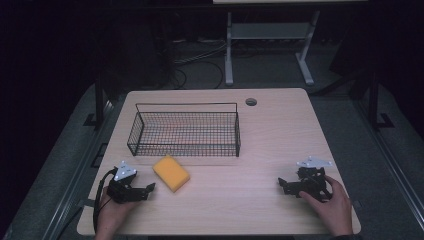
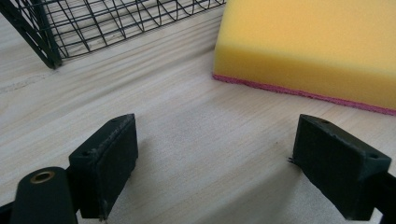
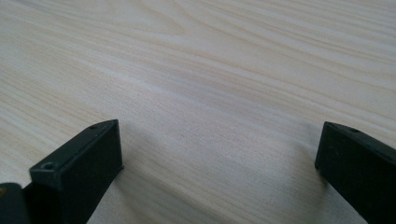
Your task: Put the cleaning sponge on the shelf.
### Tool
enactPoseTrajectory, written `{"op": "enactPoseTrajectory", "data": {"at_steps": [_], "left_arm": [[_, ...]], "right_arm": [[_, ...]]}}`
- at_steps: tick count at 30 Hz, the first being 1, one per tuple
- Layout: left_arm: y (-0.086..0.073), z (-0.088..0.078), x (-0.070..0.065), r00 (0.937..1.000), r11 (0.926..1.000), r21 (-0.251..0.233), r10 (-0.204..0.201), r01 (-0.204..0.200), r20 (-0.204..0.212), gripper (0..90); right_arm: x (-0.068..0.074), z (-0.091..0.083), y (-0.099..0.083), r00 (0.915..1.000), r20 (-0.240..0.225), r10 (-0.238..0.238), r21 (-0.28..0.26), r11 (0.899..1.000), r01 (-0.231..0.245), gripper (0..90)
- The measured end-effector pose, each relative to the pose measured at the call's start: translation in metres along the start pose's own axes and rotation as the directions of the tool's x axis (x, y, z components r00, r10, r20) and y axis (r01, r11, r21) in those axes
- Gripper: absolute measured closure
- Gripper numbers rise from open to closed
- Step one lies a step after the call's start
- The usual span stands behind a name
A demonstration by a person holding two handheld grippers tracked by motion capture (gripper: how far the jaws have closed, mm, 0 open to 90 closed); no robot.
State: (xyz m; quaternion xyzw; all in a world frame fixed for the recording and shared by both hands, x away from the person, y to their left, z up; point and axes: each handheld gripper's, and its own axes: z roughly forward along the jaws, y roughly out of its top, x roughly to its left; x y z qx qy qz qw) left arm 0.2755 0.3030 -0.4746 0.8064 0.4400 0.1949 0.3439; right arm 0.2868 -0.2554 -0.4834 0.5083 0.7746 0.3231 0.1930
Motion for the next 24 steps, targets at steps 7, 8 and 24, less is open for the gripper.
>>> {"op": "enactPoseTrajectory", "data": {"at_steps": [7, 8, 24], "left_arm": [[0.000, -0.002, 0.001, 1.0000, 1.0000, -0.008, -0.004, 0.004, -0.005, 18.6], [-0.001, -0.003, 0.002, 1.0000, 0.9999, -0.013, -0.007, 0.007, -0.006, 22.4], [0.015, -0.023, 0.014, 0.9884, 0.9894, -0.012, -0.144, 0.145, 0.050, 89.6]], "right_arm": [[0.000, 0.000, 0.000, 1.0000, 0.000, 0.000, 0.000, 1.000, 0.000, 0.0], [0.000, 0.000, 0.000, 1.0000, -0.001, 0.000, 0.000, 1.000, 0.000, 0.0], [0.000, 0.000, -0.001, 1.0000, -0.001, -0.006, 0.000, 1.000, 0.006, 0.0]]}}
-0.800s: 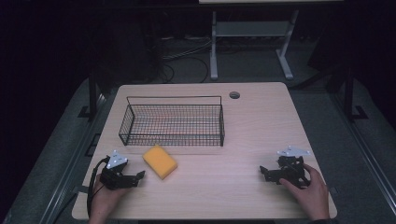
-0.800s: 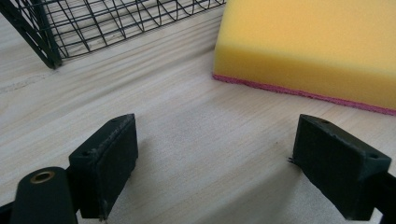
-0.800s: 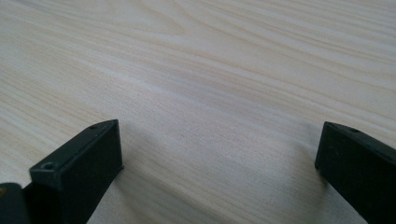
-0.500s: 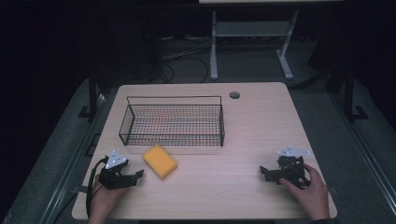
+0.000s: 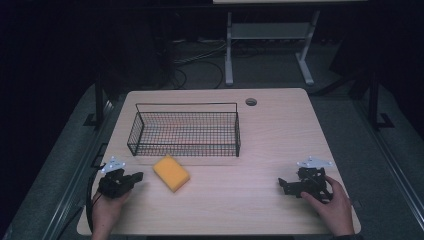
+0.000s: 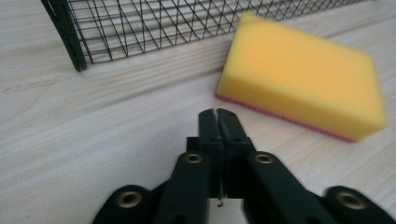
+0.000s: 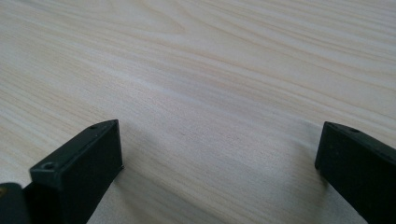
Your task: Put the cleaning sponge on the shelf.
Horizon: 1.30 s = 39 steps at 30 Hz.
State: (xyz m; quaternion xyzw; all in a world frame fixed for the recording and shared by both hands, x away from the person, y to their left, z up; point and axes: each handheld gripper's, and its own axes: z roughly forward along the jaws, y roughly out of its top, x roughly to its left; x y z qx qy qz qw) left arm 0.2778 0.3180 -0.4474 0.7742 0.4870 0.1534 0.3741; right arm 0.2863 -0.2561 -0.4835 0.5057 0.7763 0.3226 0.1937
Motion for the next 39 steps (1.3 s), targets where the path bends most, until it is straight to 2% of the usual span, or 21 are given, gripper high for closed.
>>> {"op": "enactPoseTrajectory", "data": {"at_steps": [3, 5, 11, 12, 15, 16, 17, 18, 26, 39], "left_arm": [[0.005, -0.001, 0.000, 0.9999, 0.9999, 0.007, -0.014, 0.014, -0.007, 89.7], [0.009, -0.001, 0.000, 0.9999, 1.0000, 0.009, -0.003, 0.003, -0.015, 89.7], [0.022, -0.002, -0.002, 0.9998, 0.9997, 0.016, 0.020, -0.020, -0.001, 89.7], [0.027, -0.001, -0.002, 0.9994, 0.9991, 0.022, 0.035, -0.035, -0.005, 89.7], [0.033, 0.001, -0.003, 0.9991, 0.9989, 0.020, 0.043, -0.043, -0.006, 89.7], [0.039, 0.003, -0.004, 0.9980, 0.9977, 0.027, 0.062, -0.062, -0.014, 89.8], [0.039, 0.003, -0.004, 0.9980, 0.9977, 0.027, 0.062, -0.062, -0.014, 89.8], [0.044, 0.006, -0.005, 0.9969, 0.9969, 0.027, 0.075, -0.075, -0.025, 89.7], [0.058, 0.022, -0.006, 0.9945, 0.9942, 0.036, 0.102, -0.101, -0.024, 89.8], [0.064, 0.048, -0.013, 0.9921, 0.9905, 0.063, 0.124, -0.122, -0.021, 89.8]], "right_arm": [[0.000, 0.000, 0.000, 1.0000, 0.000, 0.000, 0.000, 1.000, 0.000, 0.0], [0.000, 0.000, 0.000, 1.0000, 0.000, 0.000, -0.001, 1.000, 0.000, 0.0], [0.000, 0.000, 0.000, 1.0000, -0.001, 0.001, 0.001, 1.000, -0.001, 0.0], [0.000, 0.000, 0.000, 1.0000, 0.000, -0.001, 0.000, 1.000, 0.001, 0.0], [0.000, 0.000, 0.000, 1.0000, -0.001, 0.000, -0.002, 1.000, 0.000, 0.0], [0.000, 0.000, 0.000, 1.0000, -0.001, -0.001, -0.002, 1.000, 0.001, 0.0], [0.000, 0.000, 0.000, 1.0000, 0.000, 0.000, -0.002, 1.000, 0.000, 0.0], [0.000, 0.000, 0.000, 1.0000, -0.001, 0.000, -0.002, 1.000, 0.000, 0.0], [0.000, 0.000, 0.000, 1.0000, 0.000, 0.000, -0.002, 1.000, 0.000, 0.0], [0.000, 0.000, 0.000, 1.0000, 0.000, 0.000, -0.002, 1.000, 0.000, 0.0]]}}
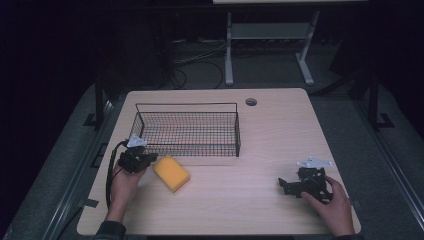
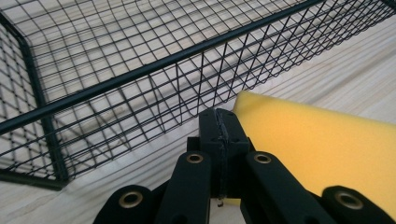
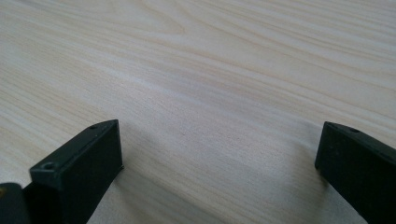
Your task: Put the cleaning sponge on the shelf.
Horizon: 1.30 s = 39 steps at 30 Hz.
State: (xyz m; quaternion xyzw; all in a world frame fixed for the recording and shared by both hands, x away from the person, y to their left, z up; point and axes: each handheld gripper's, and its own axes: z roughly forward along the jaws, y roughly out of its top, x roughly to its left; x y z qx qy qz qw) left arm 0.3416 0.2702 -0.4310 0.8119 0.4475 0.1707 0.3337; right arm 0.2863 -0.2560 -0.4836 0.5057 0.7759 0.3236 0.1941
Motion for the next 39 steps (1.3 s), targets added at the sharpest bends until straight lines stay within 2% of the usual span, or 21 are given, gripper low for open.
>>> {"op": "enactPoseTrajectory", "data": {"at_steps": [8, 17, 26, 31, 34, 39], "left_arm": [[0.001, 0.009, -0.006, 0.9996, 0.9993, 0.027, 0.024, -0.024, 0.012, 89.8], [0.003, 0.011, -0.020, 0.9969, 0.9981, 0.035, 0.048, -0.050, 0.062, 89.8], [0.002, 0.012, -0.039, 0.9896, 0.9960, 0.047, 0.071, -0.077, 0.125, 89.7], [0.001, 0.011, -0.051, 0.9826, 0.9938, 0.050, 0.090, -0.099, 0.163, 89.8], [0.002, 0.009, -0.053, 0.9823, 0.9935, 0.048, 0.094, -0.103, 0.162, 89.7], [-0.001, -0.004, -0.050, 0.9864, 0.9955, 0.040, 0.079, -0.085, 0.144, 89.8]], "right_arm": [[0.000, 0.000, 0.000, 1.0000, 0.000, 0.000, 0.000, 1.000, 0.000, 0.0], [0.000, 0.000, 0.000, 1.0000, 0.000, 0.000, 0.000, 1.000, 0.000, 0.0], [0.000, 0.000, 0.000, 1.0000, 0.000, 0.000, 0.000, 1.000, 0.000, 0.0], [0.000, 0.000, 0.000, 1.0000, 0.000, 0.000, 0.000, 1.000, 0.000, 0.0], [0.000, 0.000, 0.000, 1.0000, 0.000, 0.000, 0.000, 1.000, 0.000, 0.0], [0.000, 0.000, 0.000, 1.0000, 0.000, 0.000, 0.000, 1.000, 0.000, 0.0]]}}
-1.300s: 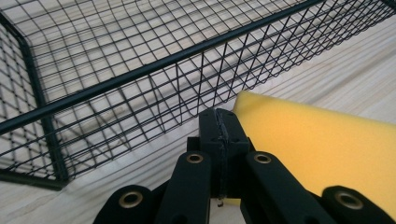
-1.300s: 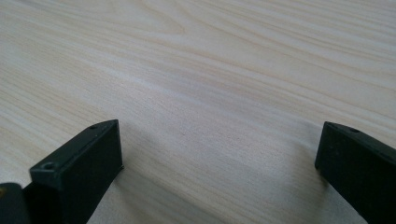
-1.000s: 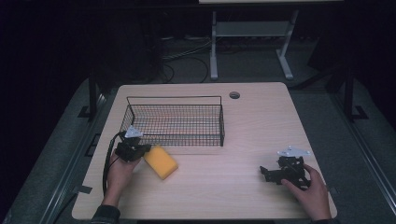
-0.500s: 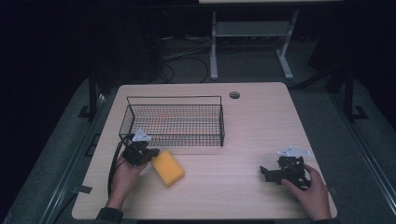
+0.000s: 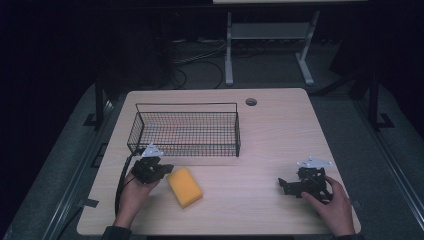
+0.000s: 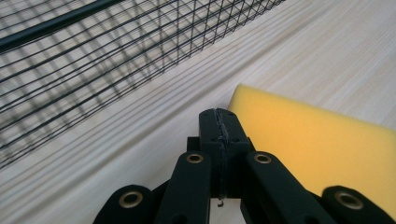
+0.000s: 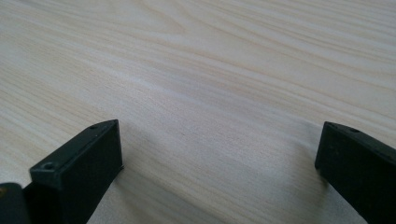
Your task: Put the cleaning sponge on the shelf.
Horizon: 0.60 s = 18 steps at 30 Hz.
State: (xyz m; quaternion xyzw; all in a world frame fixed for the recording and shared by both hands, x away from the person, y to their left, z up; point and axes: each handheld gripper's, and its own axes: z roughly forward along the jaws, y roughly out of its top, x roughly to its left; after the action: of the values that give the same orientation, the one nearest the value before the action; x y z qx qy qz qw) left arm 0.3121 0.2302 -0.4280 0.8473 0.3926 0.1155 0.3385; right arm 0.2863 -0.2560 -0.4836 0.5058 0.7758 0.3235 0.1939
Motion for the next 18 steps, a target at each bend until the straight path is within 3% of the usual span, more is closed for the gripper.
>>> {"op": "enactPoseTrajectory", "data": {"at_steps": [4, 8, 13, 18], "left_arm": [[-0.012, -0.020, 0.000, 0.9996, 0.9996, -0.027, -0.012, 0.011, -0.025, 89.7], [-0.023, -0.027, -0.003, 0.9992, 0.9995, -0.026, -0.020, 0.019, -0.036, 89.7], [-0.033, -0.028, -0.010, 0.9991, 0.9997, -0.006, -0.022, 0.022, -0.036, 89.7], [-0.038, -0.018, -0.014, 0.9997, 0.9991, 0.036, -0.019, 0.020, -0.016, 89.7]], "right_arm": [[0.000, 0.000, 0.000, 1.0000, 0.000, 0.000, 0.000, 1.000, 0.000, 0.0], [0.000, 0.000, 0.000, 1.0000, 0.000, 0.000, 0.000, 1.000, 0.000, 0.0], [0.000, 0.000, 0.000, 1.0000, 0.001, -0.001, 0.002, 1.000, 0.001, 0.0], [0.000, 0.000, 0.000, 1.0000, 0.000, 0.000, 0.002, 1.000, 0.000, 0.0]]}}
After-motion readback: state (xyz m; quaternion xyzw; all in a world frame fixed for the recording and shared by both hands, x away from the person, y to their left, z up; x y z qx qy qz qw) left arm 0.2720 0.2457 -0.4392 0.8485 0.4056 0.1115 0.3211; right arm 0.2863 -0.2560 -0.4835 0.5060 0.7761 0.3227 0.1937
